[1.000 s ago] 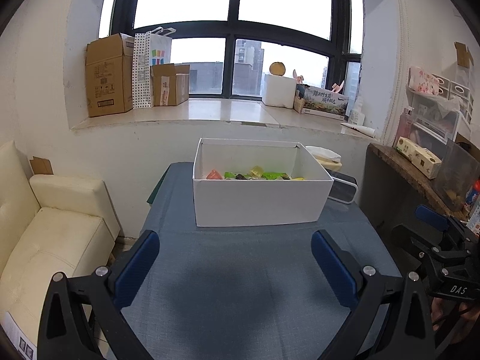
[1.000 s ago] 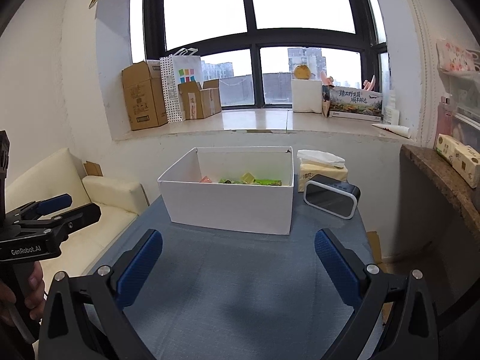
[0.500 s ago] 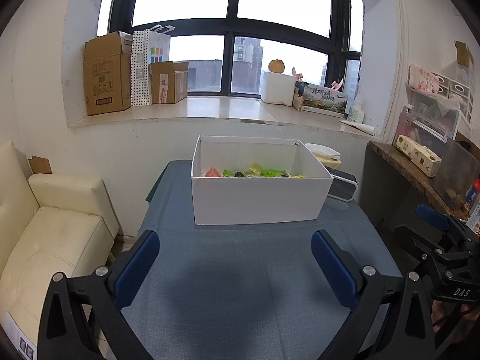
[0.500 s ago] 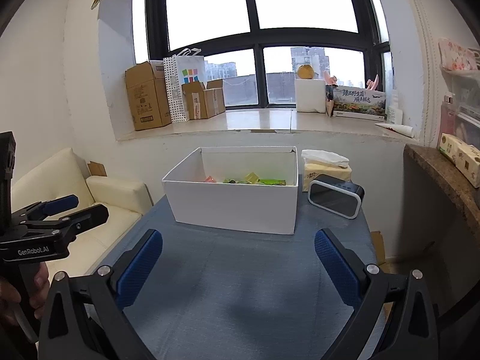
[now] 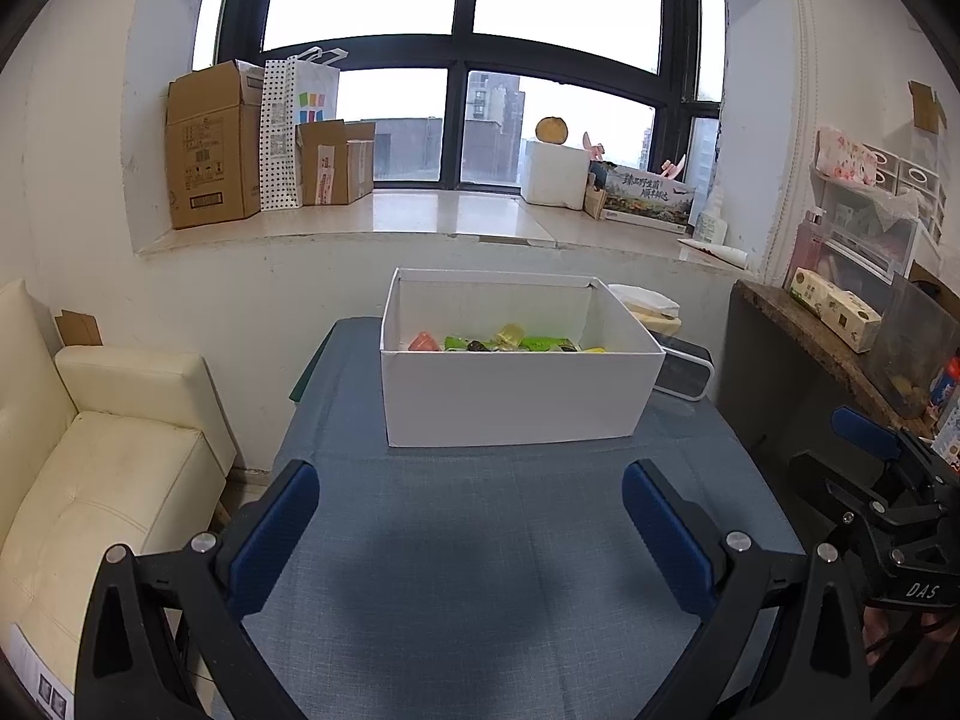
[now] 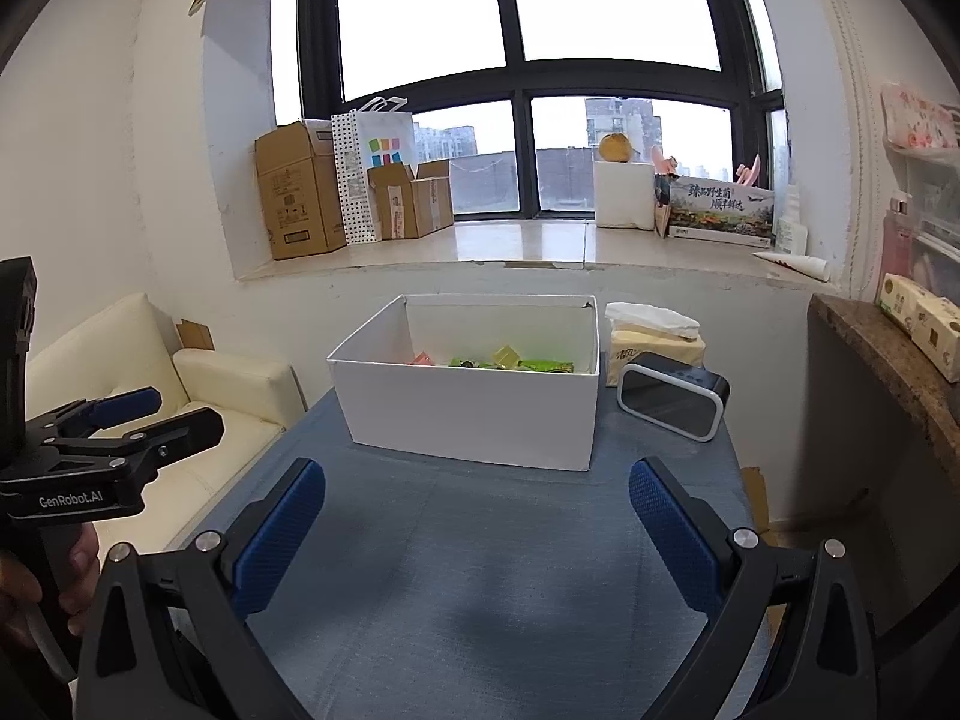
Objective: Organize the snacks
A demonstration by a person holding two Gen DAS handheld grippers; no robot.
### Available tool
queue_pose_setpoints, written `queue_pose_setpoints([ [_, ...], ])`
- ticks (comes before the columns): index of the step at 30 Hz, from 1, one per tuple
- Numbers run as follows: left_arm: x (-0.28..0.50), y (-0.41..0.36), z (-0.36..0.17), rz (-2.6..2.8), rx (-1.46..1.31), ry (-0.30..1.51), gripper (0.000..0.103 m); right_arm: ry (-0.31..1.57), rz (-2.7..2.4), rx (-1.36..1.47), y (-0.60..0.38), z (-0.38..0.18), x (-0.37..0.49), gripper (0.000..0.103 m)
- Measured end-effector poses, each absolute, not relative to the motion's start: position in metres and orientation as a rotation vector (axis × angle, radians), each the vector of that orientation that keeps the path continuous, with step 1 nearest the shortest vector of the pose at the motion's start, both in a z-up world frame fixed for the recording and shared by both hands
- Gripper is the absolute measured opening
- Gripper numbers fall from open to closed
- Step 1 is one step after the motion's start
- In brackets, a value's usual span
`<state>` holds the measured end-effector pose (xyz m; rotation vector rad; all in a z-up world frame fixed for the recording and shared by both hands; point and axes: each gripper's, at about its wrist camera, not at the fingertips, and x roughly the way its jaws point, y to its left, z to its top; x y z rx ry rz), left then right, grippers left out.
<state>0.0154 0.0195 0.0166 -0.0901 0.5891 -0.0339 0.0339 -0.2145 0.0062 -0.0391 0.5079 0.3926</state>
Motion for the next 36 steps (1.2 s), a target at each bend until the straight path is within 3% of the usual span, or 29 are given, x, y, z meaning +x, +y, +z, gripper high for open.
queue_pose_setpoints([
  [36,0.0147,0.0158,0.0147,-0.05,-0.094,0.597,0.103,0.508,0.398,-0.023,-0.2154,0.0075,0.0308,0.103],
])
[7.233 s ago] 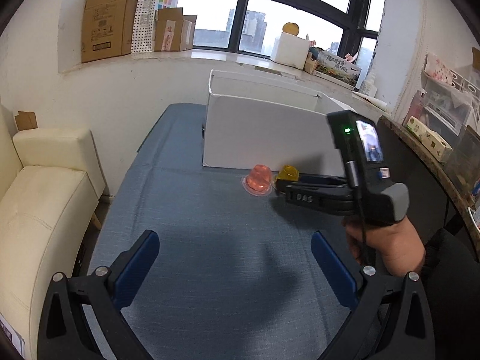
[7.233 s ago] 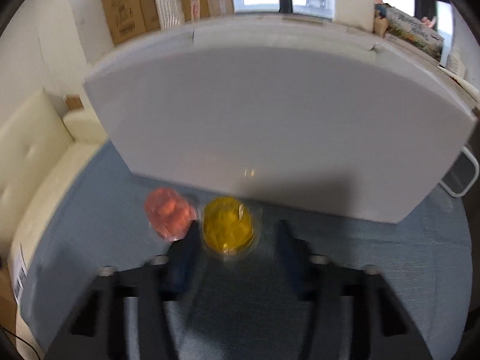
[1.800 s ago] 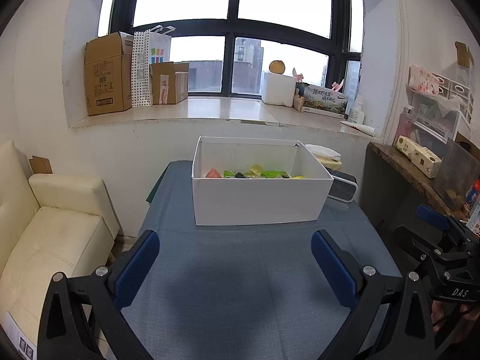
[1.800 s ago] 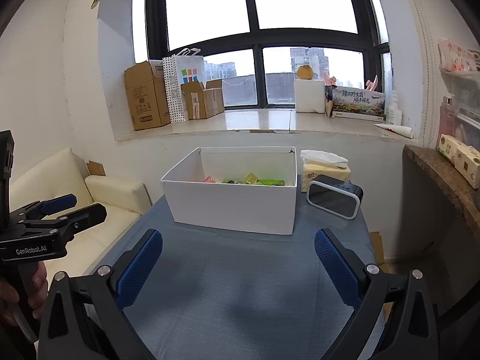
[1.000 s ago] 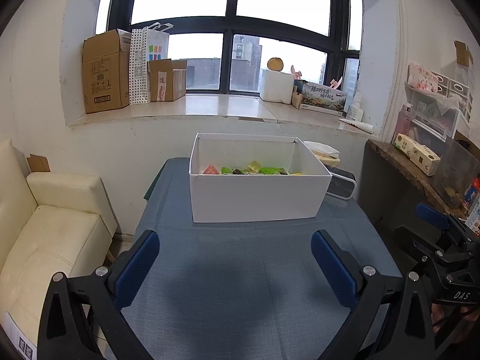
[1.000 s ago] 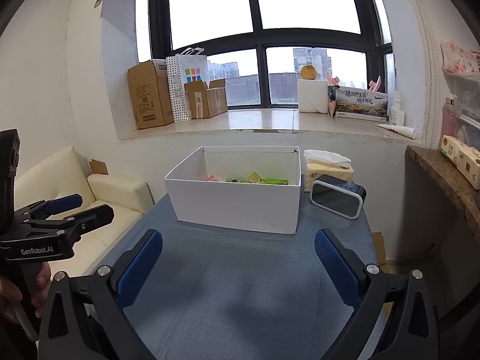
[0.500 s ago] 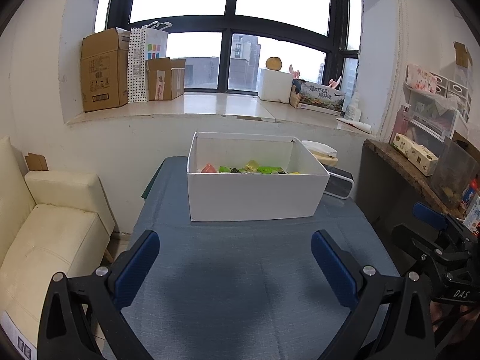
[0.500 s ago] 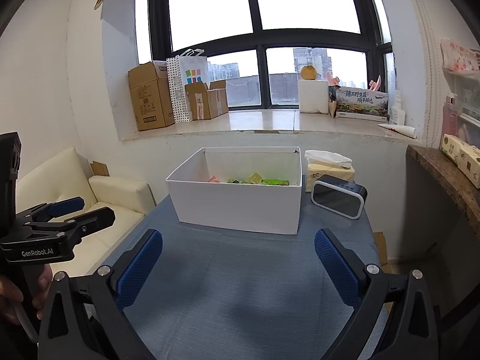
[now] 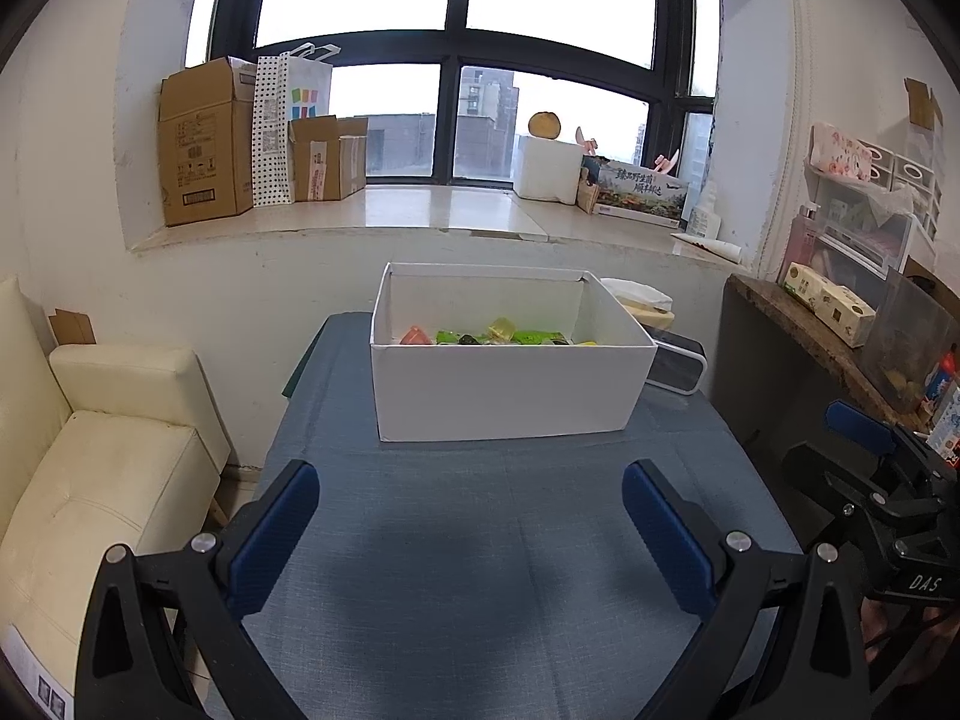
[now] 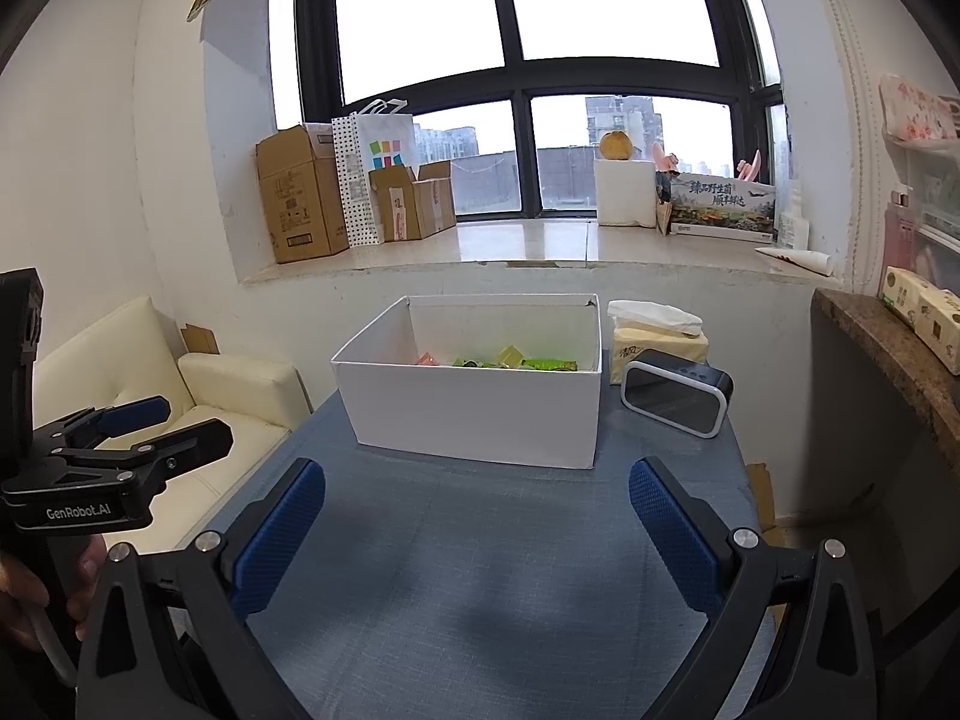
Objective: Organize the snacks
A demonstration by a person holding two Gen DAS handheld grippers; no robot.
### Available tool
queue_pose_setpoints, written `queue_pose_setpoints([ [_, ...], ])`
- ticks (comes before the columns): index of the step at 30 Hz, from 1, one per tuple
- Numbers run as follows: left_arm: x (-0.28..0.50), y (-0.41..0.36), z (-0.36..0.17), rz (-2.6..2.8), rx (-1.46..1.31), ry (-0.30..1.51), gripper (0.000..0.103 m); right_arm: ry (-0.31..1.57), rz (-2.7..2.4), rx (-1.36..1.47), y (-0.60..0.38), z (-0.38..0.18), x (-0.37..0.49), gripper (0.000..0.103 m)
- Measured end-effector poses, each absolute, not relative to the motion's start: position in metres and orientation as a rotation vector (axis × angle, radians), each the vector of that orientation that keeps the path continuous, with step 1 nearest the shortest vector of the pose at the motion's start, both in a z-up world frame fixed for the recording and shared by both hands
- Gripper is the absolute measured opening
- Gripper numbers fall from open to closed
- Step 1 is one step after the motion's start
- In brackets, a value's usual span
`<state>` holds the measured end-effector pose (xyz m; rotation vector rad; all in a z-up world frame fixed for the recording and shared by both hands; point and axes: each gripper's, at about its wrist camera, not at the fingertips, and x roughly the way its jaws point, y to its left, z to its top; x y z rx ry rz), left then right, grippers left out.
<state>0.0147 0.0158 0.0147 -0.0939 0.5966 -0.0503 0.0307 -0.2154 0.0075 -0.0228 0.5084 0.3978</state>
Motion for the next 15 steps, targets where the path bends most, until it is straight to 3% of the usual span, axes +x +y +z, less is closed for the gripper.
queue_pose_setpoints([
  [15,0.0148,0.0172,0.0143,-0.039,-0.089,0.603,0.103,0.508,0.394,-0.03,-0.2133,0.0076,0.0295,0.103],
])
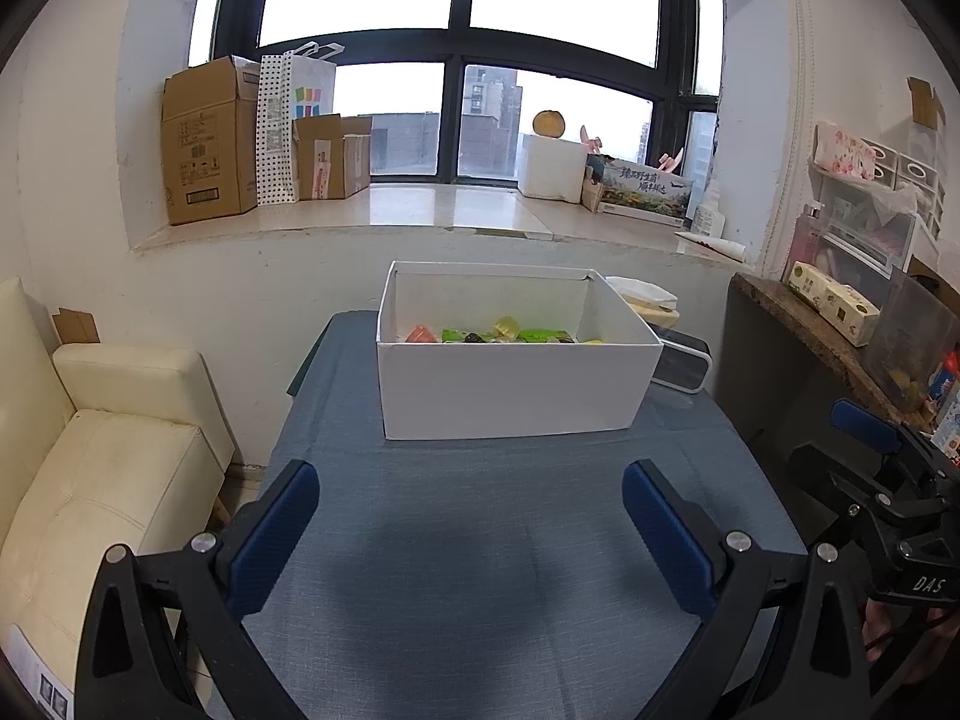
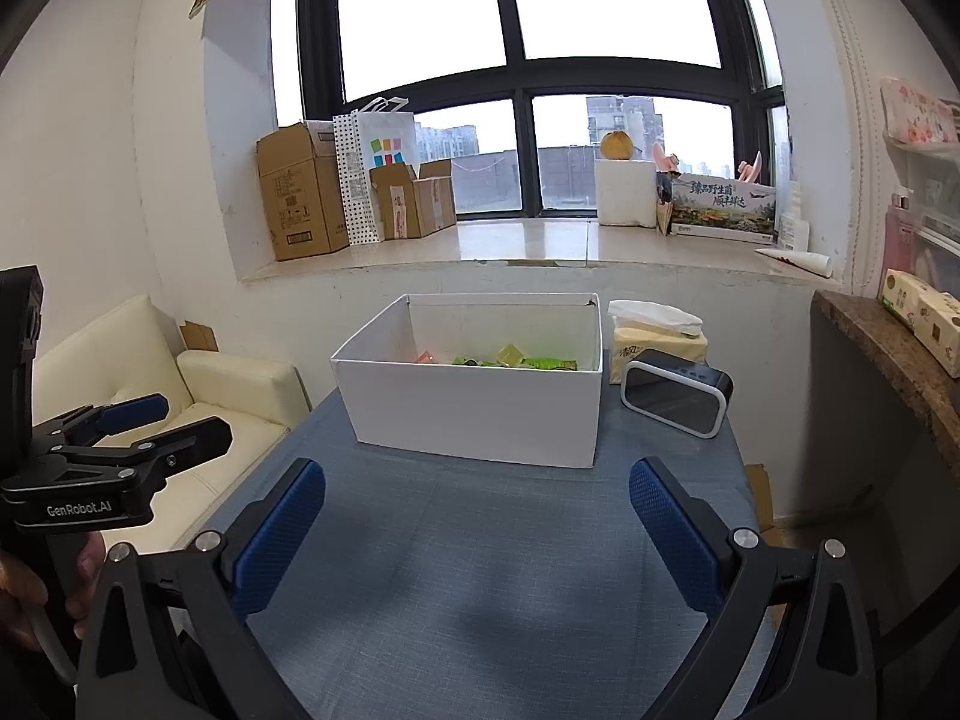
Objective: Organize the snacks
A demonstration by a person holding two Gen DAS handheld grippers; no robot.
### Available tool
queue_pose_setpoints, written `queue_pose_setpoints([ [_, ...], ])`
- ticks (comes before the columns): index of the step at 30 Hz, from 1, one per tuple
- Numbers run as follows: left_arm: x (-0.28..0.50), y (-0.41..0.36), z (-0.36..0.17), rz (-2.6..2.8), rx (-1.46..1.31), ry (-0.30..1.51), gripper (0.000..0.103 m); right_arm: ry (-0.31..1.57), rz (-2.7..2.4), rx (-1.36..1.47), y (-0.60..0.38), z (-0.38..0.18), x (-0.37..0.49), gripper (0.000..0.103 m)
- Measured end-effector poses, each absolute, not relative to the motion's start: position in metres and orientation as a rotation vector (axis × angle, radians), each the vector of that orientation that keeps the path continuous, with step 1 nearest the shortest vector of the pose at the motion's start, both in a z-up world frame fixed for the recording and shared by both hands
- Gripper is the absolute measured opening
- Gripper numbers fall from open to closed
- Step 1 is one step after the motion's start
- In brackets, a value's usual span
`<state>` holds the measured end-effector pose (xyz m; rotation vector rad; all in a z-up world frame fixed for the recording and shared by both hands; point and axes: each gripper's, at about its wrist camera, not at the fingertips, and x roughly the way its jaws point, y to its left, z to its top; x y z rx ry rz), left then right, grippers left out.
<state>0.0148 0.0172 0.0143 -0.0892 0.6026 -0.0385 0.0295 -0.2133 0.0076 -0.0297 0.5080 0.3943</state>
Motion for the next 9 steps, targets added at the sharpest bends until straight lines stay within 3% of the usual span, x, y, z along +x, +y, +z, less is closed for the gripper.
queue_pose_setpoints([
  [9,0.0161,0.017,0.0134,-0.025,-0.087,0.601,0.103,0.51,0.398,-0.028,-0.2138,0.0063,0.0295,0.103],
])
